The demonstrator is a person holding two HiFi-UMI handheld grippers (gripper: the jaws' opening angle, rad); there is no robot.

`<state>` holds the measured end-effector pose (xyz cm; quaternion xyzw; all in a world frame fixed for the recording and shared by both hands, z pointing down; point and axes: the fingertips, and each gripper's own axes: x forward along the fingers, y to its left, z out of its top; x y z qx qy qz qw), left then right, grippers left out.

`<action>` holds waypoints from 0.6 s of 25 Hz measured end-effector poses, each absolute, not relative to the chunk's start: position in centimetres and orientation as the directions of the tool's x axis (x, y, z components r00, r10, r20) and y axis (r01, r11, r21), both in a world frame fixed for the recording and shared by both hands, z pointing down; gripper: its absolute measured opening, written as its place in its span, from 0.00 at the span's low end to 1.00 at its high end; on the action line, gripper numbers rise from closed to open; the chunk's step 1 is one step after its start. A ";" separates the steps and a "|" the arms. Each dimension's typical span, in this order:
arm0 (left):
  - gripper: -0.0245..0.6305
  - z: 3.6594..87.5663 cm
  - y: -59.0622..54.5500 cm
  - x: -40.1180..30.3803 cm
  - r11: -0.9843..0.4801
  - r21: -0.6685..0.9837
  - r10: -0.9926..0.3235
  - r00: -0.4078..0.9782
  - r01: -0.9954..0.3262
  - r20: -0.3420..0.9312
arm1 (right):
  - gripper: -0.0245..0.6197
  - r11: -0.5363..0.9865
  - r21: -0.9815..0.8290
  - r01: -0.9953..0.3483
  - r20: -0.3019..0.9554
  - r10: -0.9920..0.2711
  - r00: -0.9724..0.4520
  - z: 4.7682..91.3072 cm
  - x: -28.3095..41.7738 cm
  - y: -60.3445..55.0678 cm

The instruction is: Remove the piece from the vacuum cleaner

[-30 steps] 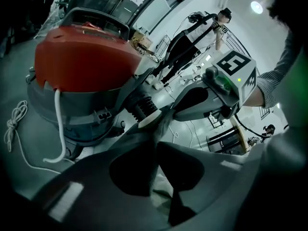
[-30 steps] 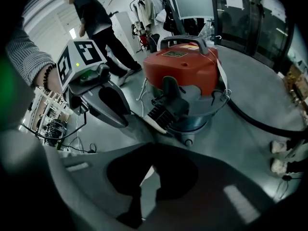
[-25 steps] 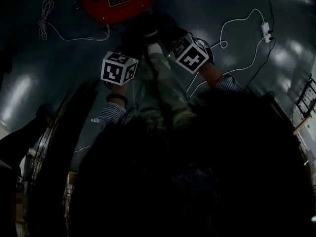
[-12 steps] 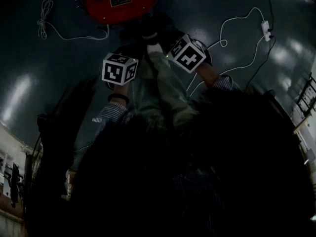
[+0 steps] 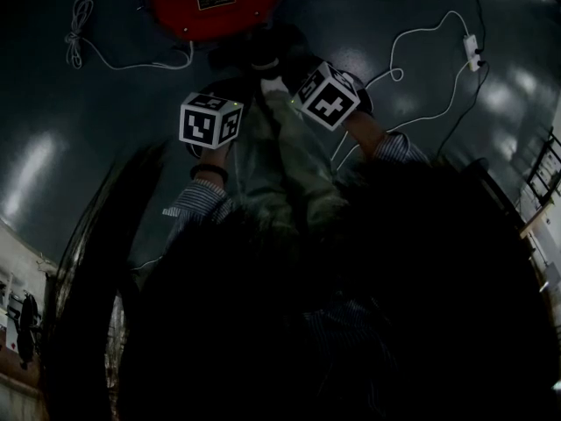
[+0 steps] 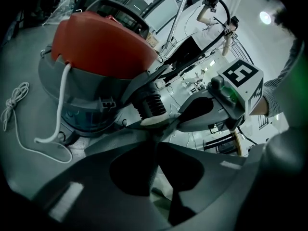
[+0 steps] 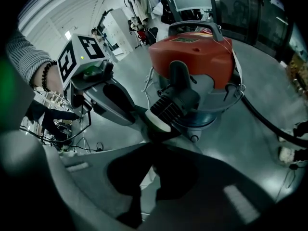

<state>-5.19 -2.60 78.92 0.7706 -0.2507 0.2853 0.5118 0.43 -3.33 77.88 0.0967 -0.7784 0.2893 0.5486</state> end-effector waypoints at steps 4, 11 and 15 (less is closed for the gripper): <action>0.11 79.0 -2.8 -5.3 -0.340 0.656 -0.091 0.717 -0.674 0.691 | 0.06 0.824 -0.337 -0.456 0.913 0.168 -0.372 78.1 0.3 -3.4; 0.11 79.1 -2.4 -5.3 -0.342 0.657 -0.077 0.717 -0.672 0.693 | 0.06 0.826 -0.339 -0.450 0.914 0.177 -0.365 78.2 0.1 -2.7; 0.11 79.3 -2.0 -5.2 -0.338 0.662 -0.063 0.718 -0.669 0.693 | 0.06 0.832 -0.341 -0.438 0.917 0.191 -0.350 78.6 0.0 -2.1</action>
